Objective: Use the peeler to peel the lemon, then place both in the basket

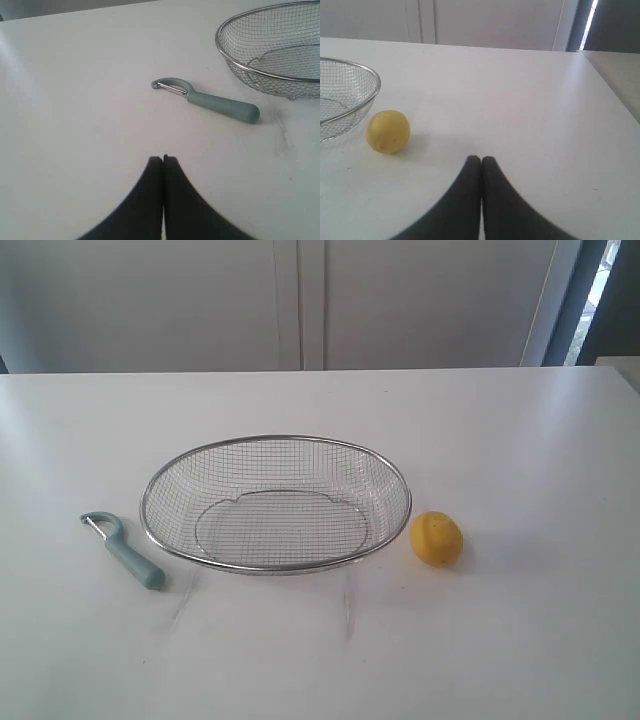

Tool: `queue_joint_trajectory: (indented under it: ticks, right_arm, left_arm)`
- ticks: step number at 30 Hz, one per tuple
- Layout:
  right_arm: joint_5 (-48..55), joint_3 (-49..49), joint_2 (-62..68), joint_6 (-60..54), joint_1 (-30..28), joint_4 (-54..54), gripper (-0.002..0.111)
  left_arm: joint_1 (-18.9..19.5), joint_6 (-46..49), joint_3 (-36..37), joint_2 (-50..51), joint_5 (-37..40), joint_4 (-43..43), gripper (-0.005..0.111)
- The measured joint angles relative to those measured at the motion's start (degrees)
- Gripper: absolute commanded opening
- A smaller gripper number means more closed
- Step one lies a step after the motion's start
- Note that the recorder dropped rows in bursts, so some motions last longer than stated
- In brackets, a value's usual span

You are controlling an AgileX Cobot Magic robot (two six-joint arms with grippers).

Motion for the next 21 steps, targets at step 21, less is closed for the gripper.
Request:
queue_joint_trajectory:
  ticks: [21]
  right_arm:
    - [-13.01,0.04,0.0,-1.32,0.0,-0.6,0.0]
  left_arm:
    - [0.0,0.0,0.0,0.0,0.0,0.0,0.0]
